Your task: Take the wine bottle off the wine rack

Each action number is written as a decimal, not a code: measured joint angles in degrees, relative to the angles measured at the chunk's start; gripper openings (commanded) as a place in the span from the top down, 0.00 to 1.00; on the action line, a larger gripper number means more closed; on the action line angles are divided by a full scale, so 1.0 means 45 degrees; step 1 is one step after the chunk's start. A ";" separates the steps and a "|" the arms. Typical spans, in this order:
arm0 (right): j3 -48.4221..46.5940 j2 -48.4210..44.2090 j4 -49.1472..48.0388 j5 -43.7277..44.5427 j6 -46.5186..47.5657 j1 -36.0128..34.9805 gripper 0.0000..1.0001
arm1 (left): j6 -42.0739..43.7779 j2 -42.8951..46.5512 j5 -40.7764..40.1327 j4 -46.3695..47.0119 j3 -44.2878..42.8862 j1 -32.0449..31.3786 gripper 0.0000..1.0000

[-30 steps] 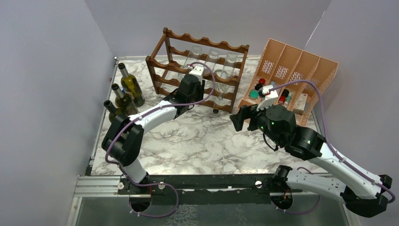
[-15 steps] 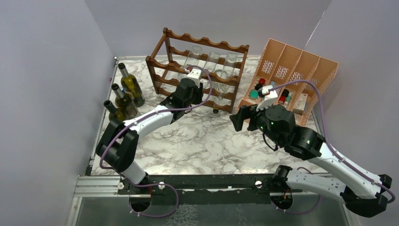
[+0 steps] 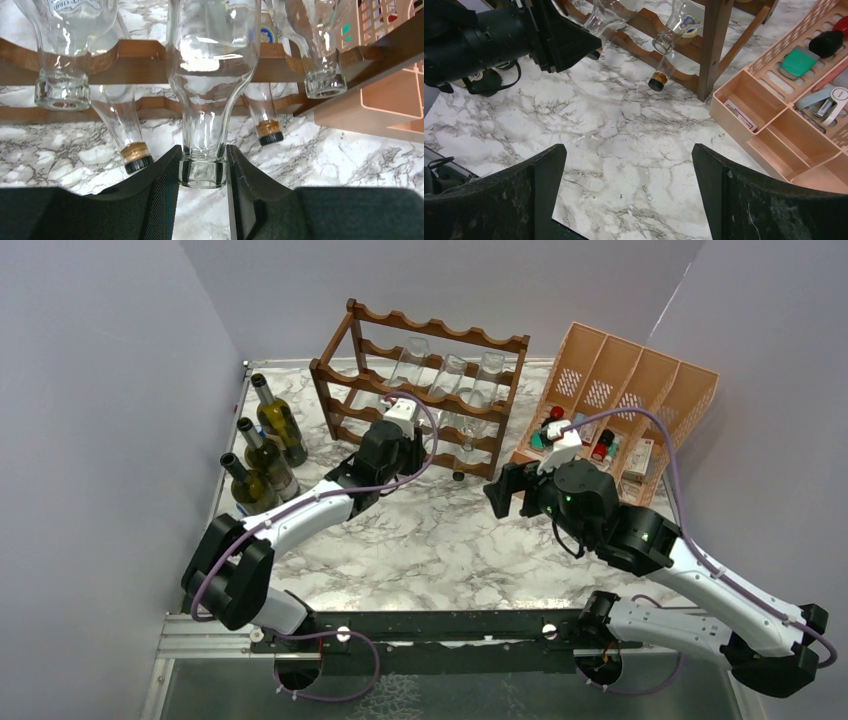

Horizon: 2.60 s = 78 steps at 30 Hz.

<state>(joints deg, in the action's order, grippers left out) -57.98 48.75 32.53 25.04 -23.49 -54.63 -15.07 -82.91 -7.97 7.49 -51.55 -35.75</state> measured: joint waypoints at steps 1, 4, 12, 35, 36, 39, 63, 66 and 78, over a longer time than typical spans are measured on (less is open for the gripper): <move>0.0000 0.0019 -0.0015 0.0000 0.0010 0.0000 0.01 | -0.0029 0.0121 0.0024 -0.0044 0.0107 0.0000 1.00; 0.0010 0.0146 -0.0083 -0.0005 0.0155 0.0000 0.01 | -0.0087 0.0466 0.0102 -0.0204 0.0403 -0.0005 1.00; 0.0661 0.0675 -0.1472 -0.0860 0.2526 0.0000 0.01 | -0.0170 0.1316 0.0136 -0.0962 0.0947 -0.0049 1.00; 0.4439 0.5746 -1.4003 -0.6902 1.5718 0.1180 0.02 | 0.0180 0.2477 0.0136 -0.2239 0.0991 -0.0044 1.00; 0.4260 0.5950 -1.4105 -0.7329 1.5815 0.1496 0.02 | 0.0194 0.2560 0.0136 -0.2278 0.1005 -0.0044 1.00; 0.3483 0.6722 -1.4484 -0.8281 1.6150 0.2229 0.03 | 0.0223 0.2788 0.0141 -0.2307 0.1083 0.0005 1.00; 0.1569 1.2604 -1.8729 -0.9471 2.0847 0.2438 0.08 | -0.0223 0.3473 0.0301 -0.3283 0.1093 0.0039 1.00; 0.1559 1.3080 -1.9657 -0.9190 2.1221 0.2438 0.13 | -0.0253 0.3643 0.0306 -0.3487 0.1093 0.0049 1.00; 0.1467 1.3527 -2.0716 -0.8772 2.2090 0.2438 0.40 | -0.0359 0.4036 0.0340 -0.3740 0.1088 0.0092 1.00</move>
<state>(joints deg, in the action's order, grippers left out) -51.37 109.62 -60.69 -14.44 75.92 -43.66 -16.69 -64.75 -6.44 -9.34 -46.65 -35.33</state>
